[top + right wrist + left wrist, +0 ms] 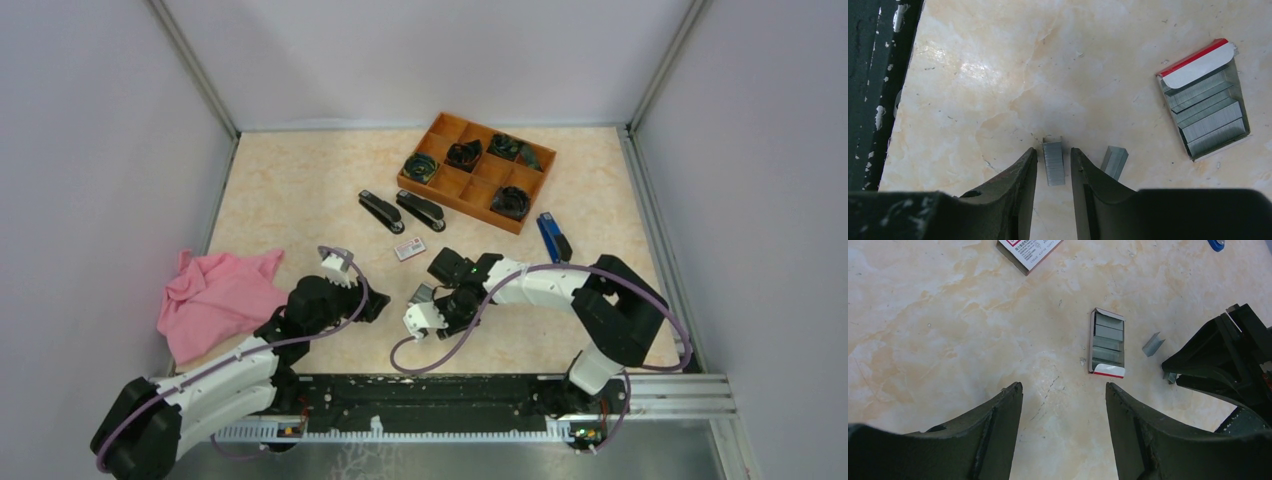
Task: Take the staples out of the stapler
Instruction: Pick up the staple from the center of the board.
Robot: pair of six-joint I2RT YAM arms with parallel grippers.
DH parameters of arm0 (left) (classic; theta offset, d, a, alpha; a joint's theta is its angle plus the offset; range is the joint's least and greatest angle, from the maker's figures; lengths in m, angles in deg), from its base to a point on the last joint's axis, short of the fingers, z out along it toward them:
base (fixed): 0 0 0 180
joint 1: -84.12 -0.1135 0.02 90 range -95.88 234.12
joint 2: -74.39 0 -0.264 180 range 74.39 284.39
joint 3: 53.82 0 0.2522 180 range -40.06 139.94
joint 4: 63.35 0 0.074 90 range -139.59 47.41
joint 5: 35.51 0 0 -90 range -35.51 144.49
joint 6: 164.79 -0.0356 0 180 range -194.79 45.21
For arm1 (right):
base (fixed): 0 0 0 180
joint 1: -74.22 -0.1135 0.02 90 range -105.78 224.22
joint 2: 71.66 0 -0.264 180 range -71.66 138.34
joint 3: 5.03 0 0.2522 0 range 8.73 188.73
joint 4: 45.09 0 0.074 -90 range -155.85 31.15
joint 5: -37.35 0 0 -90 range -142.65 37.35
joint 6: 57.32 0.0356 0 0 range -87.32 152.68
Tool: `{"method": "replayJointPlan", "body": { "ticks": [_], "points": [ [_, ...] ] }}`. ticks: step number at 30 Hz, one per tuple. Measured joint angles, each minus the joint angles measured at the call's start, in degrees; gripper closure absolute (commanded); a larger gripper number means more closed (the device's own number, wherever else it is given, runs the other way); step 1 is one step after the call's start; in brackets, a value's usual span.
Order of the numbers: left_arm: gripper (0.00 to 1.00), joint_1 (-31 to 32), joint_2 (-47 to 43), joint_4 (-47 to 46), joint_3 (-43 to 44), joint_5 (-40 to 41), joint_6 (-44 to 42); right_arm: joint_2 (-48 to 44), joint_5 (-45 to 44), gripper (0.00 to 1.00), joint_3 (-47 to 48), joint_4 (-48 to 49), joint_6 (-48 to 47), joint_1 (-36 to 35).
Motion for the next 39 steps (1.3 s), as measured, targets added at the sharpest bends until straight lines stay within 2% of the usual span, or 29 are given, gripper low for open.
{"method": "replayJointPlan", "body": {
  "ticks": [5, 16, 22, 27, 34, 39],
  "points": [
    [0.33, 0.0, 0.0, 0.0, 0.0, -0.7, 0.4, 0.2, -0.3, 0.73, 0.3, -0.1, 0.0, -0.1],
    [0.34, 0.0, 2.2, -1.8, -0.6, -2.8, 1.6, 0.3, -0.7, 0.75, 0.3, 0.0, 0.1, -0.5],
    [0.36, 0.0, 3.1, -2.8, -1.0, -3.6, 2.3, 0.3, -0.8, 0.88, 0.3, 0.0, 0.5, -0.7],
    [0.38, 0.0, 5.5, -3.9, -1.0, -4.4, 2.8, 0.3, -0.9, 0.9, 0.3, 0.3, 1.6, -0.7],
    [0.39, 0.0, 10.3, -5.9, -1.0, -4.7, 3.7, -0.4, 0.3, 0.92, 0.3, 1.1, 6.6, -0.6],
    [0.39, 0.0, 13.5, -7.8, -0.8, -4.5, 4.3, -5.3, 4.4, 0.91, 0.3, 3.1, 13.6, 2.0]
  ]
}}
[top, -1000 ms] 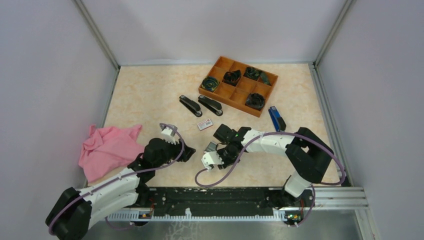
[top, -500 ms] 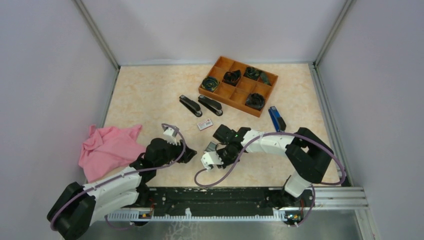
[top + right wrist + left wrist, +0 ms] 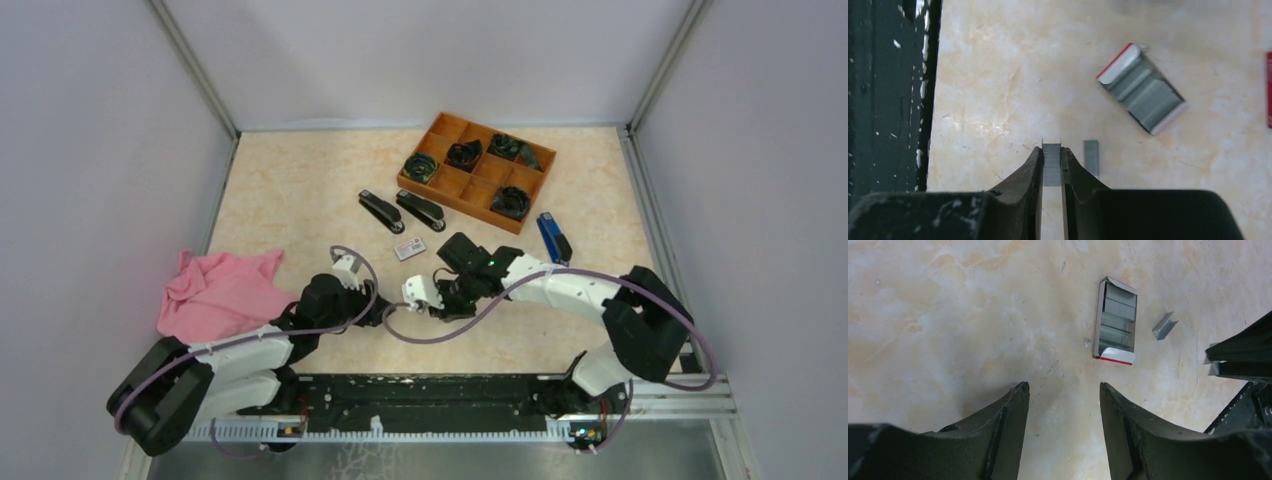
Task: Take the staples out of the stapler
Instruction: Pick up the staple from the center of the board, then adjust the staple box at the center of the board.
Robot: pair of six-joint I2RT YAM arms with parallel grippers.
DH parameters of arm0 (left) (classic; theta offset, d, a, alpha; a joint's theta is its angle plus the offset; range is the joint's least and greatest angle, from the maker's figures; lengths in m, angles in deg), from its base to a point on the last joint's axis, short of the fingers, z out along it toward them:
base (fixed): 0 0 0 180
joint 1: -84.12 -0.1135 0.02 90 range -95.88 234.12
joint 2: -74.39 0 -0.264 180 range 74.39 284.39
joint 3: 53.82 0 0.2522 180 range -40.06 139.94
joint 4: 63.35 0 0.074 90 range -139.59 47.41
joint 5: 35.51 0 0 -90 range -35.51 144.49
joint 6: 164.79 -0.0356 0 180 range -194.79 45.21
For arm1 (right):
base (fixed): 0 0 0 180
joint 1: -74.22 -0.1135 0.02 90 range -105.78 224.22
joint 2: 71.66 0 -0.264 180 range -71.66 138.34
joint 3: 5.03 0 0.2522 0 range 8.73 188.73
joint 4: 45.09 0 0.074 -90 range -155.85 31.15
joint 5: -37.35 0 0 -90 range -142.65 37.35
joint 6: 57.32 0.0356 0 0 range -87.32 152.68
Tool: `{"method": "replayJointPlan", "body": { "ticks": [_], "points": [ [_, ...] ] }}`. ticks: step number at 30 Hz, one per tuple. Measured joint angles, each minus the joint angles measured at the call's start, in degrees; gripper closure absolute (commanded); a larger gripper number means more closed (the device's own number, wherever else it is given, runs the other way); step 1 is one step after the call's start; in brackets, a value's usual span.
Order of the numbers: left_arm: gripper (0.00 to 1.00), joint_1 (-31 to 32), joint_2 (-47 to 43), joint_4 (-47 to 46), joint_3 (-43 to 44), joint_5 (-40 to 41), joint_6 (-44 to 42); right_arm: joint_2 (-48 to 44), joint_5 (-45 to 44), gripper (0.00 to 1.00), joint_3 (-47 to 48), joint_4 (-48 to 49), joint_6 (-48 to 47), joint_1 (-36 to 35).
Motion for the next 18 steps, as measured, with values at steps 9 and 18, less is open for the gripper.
{"method": "replayJointPlan", "body": {
  "ticks": [9, 18],
  "points": [
    [0.41, 0.0, 5.3, -2.6, 2.3, 1.7, 1.3, -7.0, 8.4, 0.9, -0.1, 12.6, 19.7, 7.0],
    [0.4, 0.0, 1.8, -2.4, 2.1, 3.1, 2.0, -3.7, 10.3, 0.9, -0.9, 25.5, 38.0, 7.2]
  ]
}}
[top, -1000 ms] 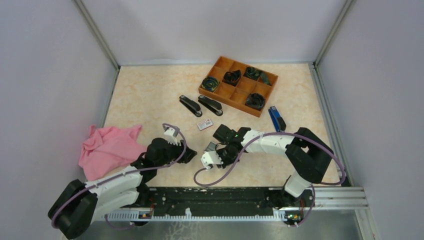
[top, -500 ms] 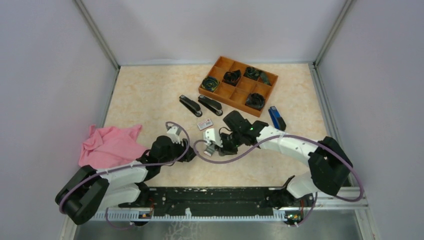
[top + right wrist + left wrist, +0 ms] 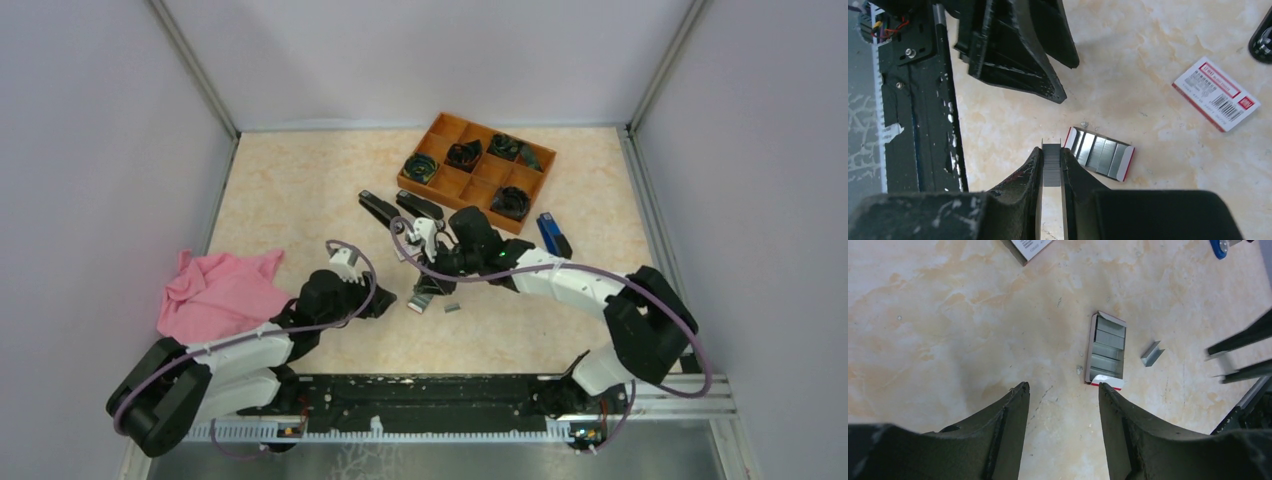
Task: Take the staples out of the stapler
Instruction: Adjust the staple box at the center of the board.
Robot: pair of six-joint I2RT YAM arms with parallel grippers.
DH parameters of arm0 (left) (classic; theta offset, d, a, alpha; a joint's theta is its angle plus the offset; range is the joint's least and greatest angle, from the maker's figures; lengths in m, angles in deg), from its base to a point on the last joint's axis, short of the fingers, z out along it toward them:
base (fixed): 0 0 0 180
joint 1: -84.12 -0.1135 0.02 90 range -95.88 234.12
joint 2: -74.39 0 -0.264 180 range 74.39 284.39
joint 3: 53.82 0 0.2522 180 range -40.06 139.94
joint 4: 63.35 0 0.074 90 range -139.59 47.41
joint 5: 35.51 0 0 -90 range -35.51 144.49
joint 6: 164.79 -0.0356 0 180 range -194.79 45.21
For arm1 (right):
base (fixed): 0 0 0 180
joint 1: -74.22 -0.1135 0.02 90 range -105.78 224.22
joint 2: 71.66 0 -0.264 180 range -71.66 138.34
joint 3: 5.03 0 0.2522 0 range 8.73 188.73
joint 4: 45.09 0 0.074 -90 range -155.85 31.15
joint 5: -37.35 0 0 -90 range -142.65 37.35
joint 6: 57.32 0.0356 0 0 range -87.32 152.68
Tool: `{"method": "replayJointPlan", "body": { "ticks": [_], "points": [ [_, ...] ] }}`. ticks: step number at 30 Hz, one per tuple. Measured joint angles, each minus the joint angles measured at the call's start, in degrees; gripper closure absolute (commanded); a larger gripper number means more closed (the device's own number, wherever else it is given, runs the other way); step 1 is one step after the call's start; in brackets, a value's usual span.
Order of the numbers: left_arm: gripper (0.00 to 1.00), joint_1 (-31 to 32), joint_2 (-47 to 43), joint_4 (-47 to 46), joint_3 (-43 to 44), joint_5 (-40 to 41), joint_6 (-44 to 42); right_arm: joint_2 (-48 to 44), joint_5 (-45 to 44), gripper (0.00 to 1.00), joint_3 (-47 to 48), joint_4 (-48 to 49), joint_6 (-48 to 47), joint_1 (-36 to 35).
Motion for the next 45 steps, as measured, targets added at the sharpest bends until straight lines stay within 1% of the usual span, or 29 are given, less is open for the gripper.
{"method": "replayJointPlan", "body": {
  "ticks": [7, 14, 20, 26, 29, 32, 35, 39, 45],
  "points": [
    [0.4, 0.0, -4.5, 1.2, -0.8, 0.2, 0.0, 6.5, -3.4, 0.9, 0.0, 1.1, 4.9, -0.9],
    [0.4, 0.0, -5.8, 1.3, -4.0, -0.5, 0.5, 7.0, -10.1, 0.9, 0.0, 4.7, 6.8, -3.1],
    [0.4, 0.0, -7.6, 1.3, -4.4, -0.6, 0.7, 8.6, -15.7, 0.91, 0.0, 6.0, 8.2, -4.3],
    [0.41, 0.0, -7.6, 1.3, -4.4, -0.7, 0.9, 8.9, -18.4, 0.92, 0.0, 6.4, 9.5, -5.8],
    [0.43, 0.0, -7.2, 1.1, -4.5, -1.6, 1.8, 9.0, -19.2, 0.92, 0.0, 6.5, 10.0, -5.9],
    [0.5, 0.0, -6.5, 0.4, -4.5, -3.0, 3.4, 9.2, -19.7, 0.92, 0.0, 6.5, 10.4, -5.9],
    [0.54, 0.0, -5.9, 0.0, -4.6, -4.9, 5.2, 9.7, -20.0, 0.93, 0.0, 6.5, 10.4, -5.9],
    [0.58, 0.0, -5.1, -0.8, -5.4, -7.3, 8.3, 10.2, -20.1, 0.93, 0.0, 6.4, 10.4, -5.9],
    [0.59, 0.0, -2.8, -3.0, -6.7, -10.0, 11.3, 11.2, -20.0, 0.93, 0.0, 6.4, 10.4, -6.3]
  ]
}}
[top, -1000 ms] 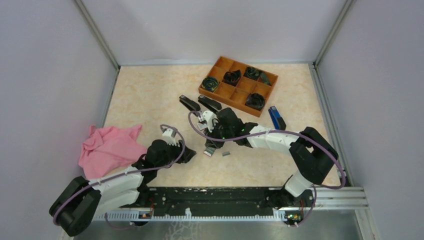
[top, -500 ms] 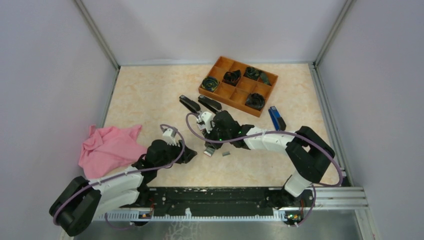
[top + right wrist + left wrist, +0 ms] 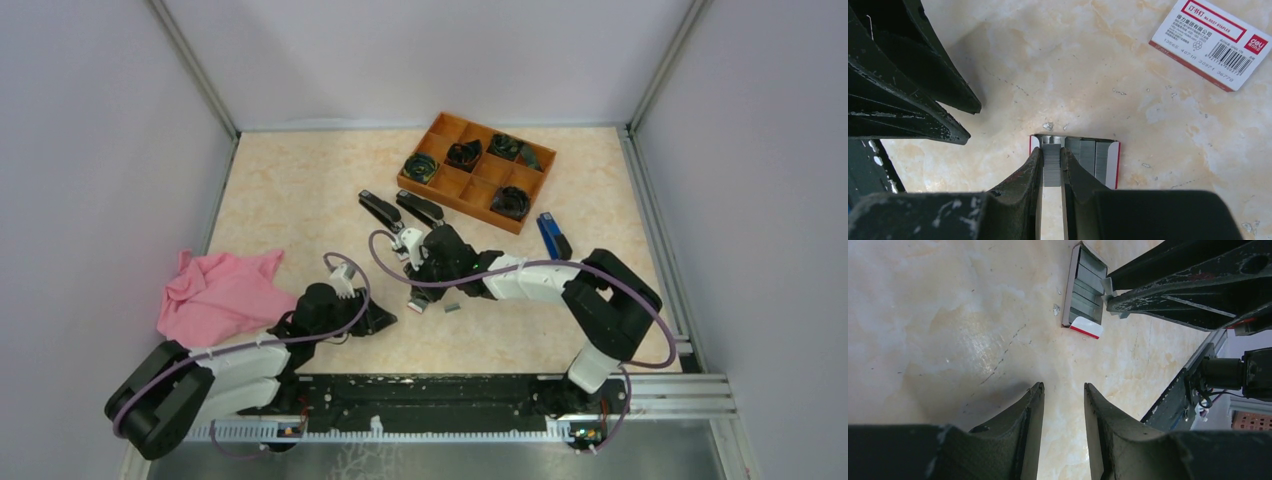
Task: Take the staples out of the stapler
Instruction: Adjust the staple box at the center of the board.
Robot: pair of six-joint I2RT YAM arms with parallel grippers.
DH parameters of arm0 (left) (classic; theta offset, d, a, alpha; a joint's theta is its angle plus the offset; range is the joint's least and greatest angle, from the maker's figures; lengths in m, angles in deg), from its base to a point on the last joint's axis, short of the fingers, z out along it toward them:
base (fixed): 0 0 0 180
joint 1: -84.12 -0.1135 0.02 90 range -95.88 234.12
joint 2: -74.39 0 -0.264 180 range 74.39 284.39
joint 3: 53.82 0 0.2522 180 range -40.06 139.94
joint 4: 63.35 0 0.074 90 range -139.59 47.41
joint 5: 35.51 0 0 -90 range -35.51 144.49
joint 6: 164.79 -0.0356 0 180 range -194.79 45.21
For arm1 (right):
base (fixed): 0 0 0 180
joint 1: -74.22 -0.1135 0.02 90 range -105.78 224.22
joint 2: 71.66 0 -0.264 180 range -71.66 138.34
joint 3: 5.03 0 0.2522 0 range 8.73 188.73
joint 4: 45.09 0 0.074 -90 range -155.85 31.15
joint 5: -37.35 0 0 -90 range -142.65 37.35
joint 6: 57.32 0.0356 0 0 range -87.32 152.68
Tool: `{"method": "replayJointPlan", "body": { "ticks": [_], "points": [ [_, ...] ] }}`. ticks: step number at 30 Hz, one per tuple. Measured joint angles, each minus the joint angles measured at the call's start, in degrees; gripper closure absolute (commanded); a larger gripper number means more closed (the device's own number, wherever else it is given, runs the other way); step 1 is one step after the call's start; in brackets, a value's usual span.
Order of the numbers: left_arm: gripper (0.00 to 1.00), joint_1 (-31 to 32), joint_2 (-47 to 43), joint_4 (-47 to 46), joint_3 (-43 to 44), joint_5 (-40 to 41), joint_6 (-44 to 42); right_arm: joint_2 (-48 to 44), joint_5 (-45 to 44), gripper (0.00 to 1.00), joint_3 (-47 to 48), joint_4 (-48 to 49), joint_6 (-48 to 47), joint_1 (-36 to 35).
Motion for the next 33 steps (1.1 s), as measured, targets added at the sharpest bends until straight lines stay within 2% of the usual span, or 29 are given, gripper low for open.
{"method": "replayJointPlan", "body": {
  "ticks": [19, 33],
  "points": [
    [0.62, 0.0, 12.9, -13.2, 0.2, -4.3, 2.6, 3.2, 0.4, 0.94, 0.0, -0.8, 0.6, 0.0],
    [0.63, 0.0, 15.0, -14.7, 0.7, -4.9, 2.6, 0.2, -0.2, 0.94, 0.0, -1.1, 0.3, 0.0]
  ]
}}
